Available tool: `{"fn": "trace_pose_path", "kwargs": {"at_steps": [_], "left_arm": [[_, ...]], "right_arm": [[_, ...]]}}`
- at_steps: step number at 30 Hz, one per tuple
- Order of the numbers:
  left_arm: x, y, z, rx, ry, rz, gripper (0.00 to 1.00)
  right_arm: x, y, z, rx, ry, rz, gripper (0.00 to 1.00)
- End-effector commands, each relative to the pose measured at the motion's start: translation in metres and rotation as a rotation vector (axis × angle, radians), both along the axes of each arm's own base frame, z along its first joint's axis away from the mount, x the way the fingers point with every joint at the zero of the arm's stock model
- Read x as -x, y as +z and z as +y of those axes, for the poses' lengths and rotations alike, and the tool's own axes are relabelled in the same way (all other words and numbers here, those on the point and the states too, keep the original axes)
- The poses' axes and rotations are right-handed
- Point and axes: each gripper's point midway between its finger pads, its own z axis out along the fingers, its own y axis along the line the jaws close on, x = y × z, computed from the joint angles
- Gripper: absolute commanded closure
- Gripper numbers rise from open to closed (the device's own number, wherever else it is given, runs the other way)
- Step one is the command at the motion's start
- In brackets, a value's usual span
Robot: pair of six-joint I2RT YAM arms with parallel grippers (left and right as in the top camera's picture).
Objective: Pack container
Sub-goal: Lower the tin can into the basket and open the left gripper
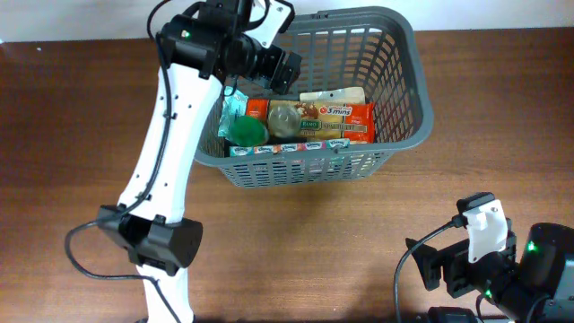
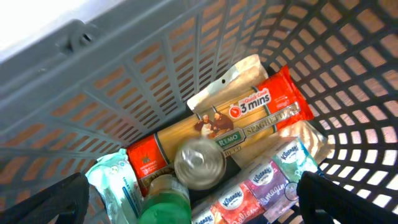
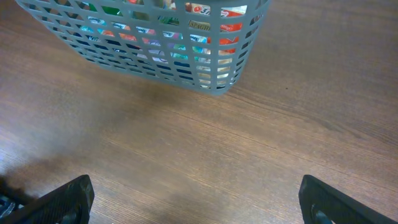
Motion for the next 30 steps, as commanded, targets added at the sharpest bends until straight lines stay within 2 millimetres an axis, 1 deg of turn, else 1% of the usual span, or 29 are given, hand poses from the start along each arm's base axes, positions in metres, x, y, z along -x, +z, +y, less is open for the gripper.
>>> {"fn": "trace_pose_path", "kwargs": {"at_steps": [1, 6, 9, 26, 28, 30], "left_arm": [[0.014, 0.037, 0.001, 0.033, -0.017, -0.071, 0.01], [0.024, 0.049, 0.007, 0.031, -0.009, -0.086, 0.01], [0.024, 0.053, 0.014, 0.01, 0.014, -0.102, 0.01], [0.027, 0.052, 0.015, 0.005, 0.014, -0.091, 0.01], [0.023, 0.053, 0.02, -0.016, 0.036, -0.11, 0.01], [0.018, 0.052, 0.03, -0.062, 0.078, -0.126, 0.01]], "right_arm": [[-0.001, -0.001, -0.002, -0.005, -0.016, 0.004, 0.01], [-0.001, -0.001, -0.002, -0.005, -0.016, 0.004, 0.01], [-0.001, -0.001, -0.002, -0.005, -0.016, 0.004, 0.01], [-0.001, -0.001, -0.002, -0.005, -0.016, 0.004, 0.01], [-0.001, -0.001, -0.002, -0.005, -0.016, 0.004, 0.01], [-0.001, -0.001, -0.002, -0.005, -0.016, 0.004, 0.01]]}}
